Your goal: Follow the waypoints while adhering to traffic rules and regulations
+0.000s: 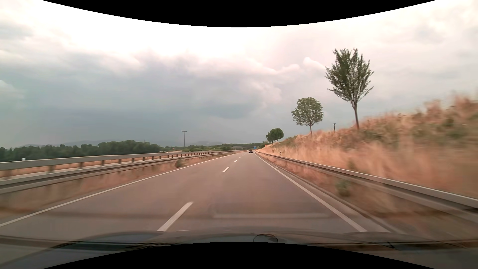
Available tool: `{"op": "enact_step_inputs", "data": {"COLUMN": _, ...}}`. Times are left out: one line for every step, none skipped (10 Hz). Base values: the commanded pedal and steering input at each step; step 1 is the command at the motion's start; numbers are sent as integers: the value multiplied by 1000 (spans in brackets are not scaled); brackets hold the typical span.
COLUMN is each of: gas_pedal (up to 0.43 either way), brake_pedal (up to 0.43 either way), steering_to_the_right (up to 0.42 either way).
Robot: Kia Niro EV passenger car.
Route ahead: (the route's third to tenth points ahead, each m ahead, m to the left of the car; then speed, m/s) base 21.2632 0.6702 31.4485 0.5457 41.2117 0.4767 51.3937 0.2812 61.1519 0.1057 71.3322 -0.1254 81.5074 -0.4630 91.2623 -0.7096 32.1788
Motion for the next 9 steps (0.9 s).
{"op": "enact_step_inputs", "data": {"gas_pedal": 169, "brake_pedal": 0, "steering_to_the_right": 2}}
{"op": "enact_step_inputs", "data": {"gas_pedal": 169, "brake_pedal": 0, "steering_to_the_right": 1}}
{"op": "enact_step_inputs", "data": {"gas_pedal": 169, "brake_pedal": 0, "steering_to_the_right": 1}}
{"op": "enact_step_inputs", "data": {"gas_pedal": 169, "brake_pedal": 0, "steering_to_the_right": 1}}
{"op": "enact_step_inputs", "data": {"gas_pedal": 169, "brake_pedal": 0, "steering_to_the_right": 1}}
{"op": "enact_step_inputs", "data": {"gas_pedal": 169, "brake_pedal": 0, "steering_to_the_right": 1}}
{"op": "enact_step_inputs", "data": {"gas_pedal": 169, "brake_pedal": 0, "steering_to_the_right": 1}}
{"op": "enact_step_inputs", "data": {"gas_pedal": 169, "brake_pedal": 0, "steering_to_the_right": 1}}
{"op": "enact_step_inputs", "data": {"gas_pedal": 169, "brake_pedal": 0, "steering_to_the_right": 1}}
